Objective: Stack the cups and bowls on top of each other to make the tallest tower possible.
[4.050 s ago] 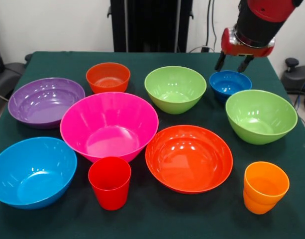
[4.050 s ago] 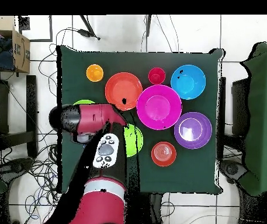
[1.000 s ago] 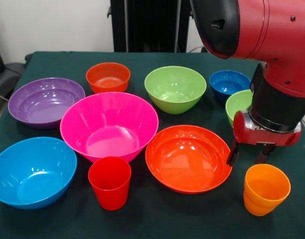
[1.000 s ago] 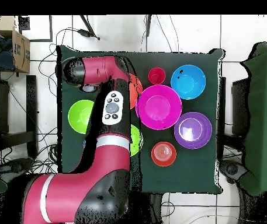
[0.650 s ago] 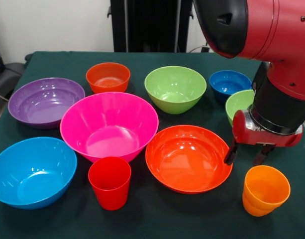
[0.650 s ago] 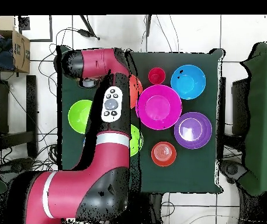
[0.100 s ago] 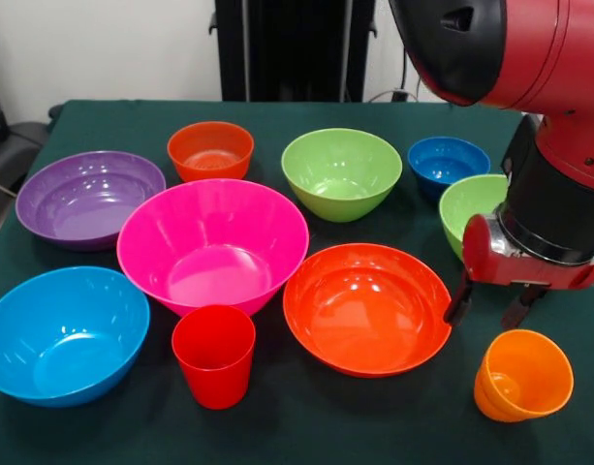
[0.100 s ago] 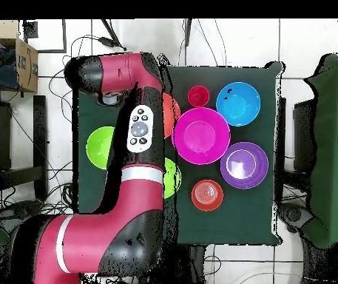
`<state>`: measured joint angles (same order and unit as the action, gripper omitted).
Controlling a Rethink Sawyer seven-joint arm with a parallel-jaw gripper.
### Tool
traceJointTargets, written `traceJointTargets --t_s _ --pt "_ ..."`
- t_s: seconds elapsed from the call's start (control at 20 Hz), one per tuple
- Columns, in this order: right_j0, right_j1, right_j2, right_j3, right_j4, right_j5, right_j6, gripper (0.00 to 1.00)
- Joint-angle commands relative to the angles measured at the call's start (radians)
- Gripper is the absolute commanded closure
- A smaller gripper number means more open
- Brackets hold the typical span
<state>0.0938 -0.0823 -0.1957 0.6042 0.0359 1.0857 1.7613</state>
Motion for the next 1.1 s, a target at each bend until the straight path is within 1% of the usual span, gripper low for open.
traceJointTargets --t_s 0.05,0.1,0.25,0.8,1.0,1.1 --pt "-0.014 0.002 0.052 0.009 0.003 0.161 0.049 0.0" --pt "-0.018 0.009 0.051 -0.011 0.004 0.202 0.035 0.0" --pt "-0.021 0.028 0.047 -0.047 0.007 0.269 0.026 0.0" --pt "-0.02 0.026 0.041 -0.035 -0.001 0.377 0.021 0.0" --pt "-0.02 0.016 0.054 -0.015 -0.002 0.31 0.019 0.0" --pt "-0.021 0.017 0.056 -0.021 -0.002 0.3 0.017 0.0"
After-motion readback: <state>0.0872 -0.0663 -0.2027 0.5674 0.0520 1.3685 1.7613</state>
